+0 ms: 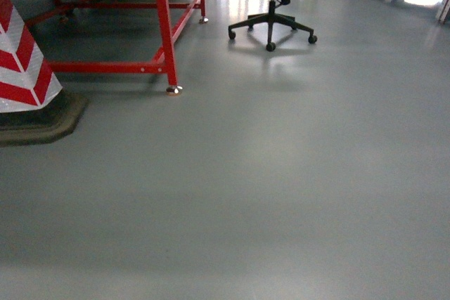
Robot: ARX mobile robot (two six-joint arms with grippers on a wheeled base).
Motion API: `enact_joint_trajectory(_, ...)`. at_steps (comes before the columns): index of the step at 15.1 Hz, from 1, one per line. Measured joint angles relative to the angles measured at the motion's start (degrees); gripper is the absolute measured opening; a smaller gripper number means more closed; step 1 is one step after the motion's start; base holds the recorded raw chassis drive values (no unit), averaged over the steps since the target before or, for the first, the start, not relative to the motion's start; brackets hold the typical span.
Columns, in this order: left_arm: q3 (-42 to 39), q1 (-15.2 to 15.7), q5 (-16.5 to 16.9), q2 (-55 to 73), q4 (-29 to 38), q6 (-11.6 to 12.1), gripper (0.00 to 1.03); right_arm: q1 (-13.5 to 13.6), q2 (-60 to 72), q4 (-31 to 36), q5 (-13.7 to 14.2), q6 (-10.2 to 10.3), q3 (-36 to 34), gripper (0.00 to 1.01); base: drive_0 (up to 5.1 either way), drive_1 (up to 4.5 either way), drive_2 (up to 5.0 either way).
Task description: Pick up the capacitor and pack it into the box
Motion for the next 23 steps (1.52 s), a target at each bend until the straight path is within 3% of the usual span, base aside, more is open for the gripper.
enact_joint_trajectory(23, 0.0, 0.0, -0.07, 0.0, 0.22, 0.0, 0.44, 0.0, 0.0, -0.09, 0.13, 0.0, 0.0, 0.98, -5.0, 2.42, 2.4)
